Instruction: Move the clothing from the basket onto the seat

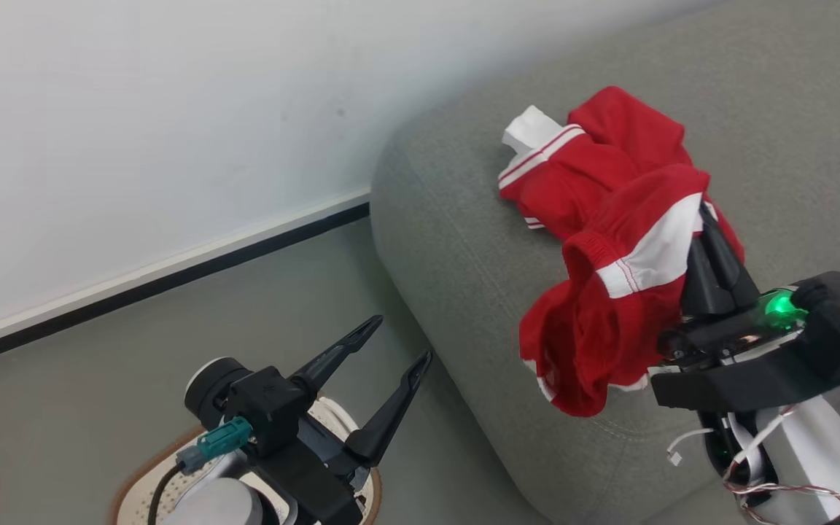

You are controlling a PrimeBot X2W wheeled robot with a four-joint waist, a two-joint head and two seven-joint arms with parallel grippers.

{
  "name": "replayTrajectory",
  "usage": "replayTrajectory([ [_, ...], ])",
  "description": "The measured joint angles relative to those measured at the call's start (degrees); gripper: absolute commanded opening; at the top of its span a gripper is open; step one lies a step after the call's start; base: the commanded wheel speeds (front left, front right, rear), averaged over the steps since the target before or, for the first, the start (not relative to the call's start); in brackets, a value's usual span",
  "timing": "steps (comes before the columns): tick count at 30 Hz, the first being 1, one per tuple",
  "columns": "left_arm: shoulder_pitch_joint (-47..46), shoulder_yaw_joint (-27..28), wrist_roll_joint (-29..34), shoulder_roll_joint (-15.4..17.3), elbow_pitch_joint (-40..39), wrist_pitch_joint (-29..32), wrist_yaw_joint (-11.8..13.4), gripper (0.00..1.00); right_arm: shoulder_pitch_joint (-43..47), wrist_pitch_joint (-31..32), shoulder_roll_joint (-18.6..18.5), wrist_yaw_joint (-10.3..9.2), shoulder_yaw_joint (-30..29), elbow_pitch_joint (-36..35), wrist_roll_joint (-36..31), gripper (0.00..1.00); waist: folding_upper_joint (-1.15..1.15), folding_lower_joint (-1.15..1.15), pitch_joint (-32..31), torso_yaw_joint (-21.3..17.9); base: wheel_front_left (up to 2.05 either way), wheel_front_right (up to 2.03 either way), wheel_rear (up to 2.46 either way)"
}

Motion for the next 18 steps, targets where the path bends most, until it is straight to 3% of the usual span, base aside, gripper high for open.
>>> replayTrajectory([
  [9, -0.04, 0.08, 0.25, 0.86, -0.49, -0.04, -0.01, 1.0, 2.91, 0.0, -0.82, -1.43, -2.63, -6.83, -0.47, 0.0, 0.0, 0.0, 2.44, -4.15, 0.0, 0.0, 0.0],
  [18, -0.67, -0.05, 0.82, 1.48, -1.02, 0.07, -0.09, 1.0, 3.8, 0.0, -1.37, -1.87, -4.79, -10.32, -0.45, 0.0, 0.0, 0.0, 5.49, -5.63, 0.0, 0.0, 0.0],
])
